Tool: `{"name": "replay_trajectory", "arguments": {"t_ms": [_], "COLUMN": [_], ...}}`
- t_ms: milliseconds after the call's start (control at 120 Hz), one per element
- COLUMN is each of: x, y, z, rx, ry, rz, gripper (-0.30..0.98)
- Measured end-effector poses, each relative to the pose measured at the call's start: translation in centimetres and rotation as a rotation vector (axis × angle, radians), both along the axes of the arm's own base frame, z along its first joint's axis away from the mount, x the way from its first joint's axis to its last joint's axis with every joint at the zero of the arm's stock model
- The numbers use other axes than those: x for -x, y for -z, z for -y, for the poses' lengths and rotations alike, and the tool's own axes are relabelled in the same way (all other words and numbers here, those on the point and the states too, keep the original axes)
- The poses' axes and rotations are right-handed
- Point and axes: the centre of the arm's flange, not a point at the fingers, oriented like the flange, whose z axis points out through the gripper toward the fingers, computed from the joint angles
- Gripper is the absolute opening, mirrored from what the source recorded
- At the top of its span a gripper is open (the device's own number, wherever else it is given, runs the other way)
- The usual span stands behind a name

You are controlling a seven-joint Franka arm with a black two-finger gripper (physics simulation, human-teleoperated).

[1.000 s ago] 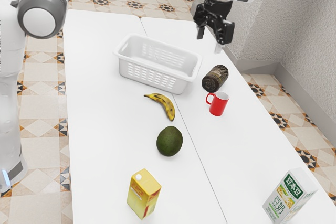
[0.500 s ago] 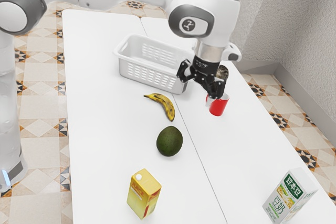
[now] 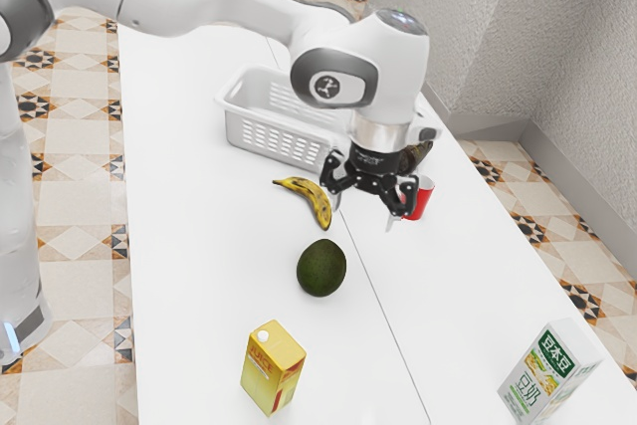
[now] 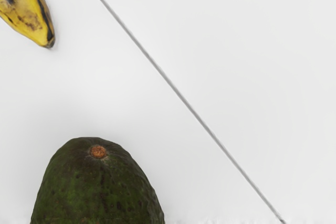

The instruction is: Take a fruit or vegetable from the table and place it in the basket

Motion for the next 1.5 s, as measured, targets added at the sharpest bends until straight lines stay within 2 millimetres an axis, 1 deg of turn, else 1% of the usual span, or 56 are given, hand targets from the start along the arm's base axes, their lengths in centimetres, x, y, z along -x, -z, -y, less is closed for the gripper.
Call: {"name": "replay_trajectory", "arguments": {"t_ms": [67, 125, 275, 383, 533, 683, 1008, 1208, 1500], "x": [0.5, 1.1, 2.4, 2.9, 3.0, 3.3, 3.5, 3.1, 2.8], "y": [0.9, 1.7, 2.6, 3.5, 4.5, 6.0, 7.8, 9.5, 12.2], "z": [1.4, 2.0, 1.5, 1.2, 1.2, 1.0, 1.0, 1.4, 1.3], "rx": [-0.001, -0.004, -0.019, -0.025, -0.025, -0.028, -0.025, -0.02, -0.015], "ry": [0.005, 0.001, -0.042, -0.066, -0.089, -0.107, -0.134, -0.137, -0.147], "rz": [-0.009, -0.018, -0.029, -0.044, -0.054, -0.067, -0.087, -0.106, -0.132], "gripper": [0.69, 0.69, 0.69, 0.69, 0.69, 0.69, 0.69, 0.69, 0.69]}}
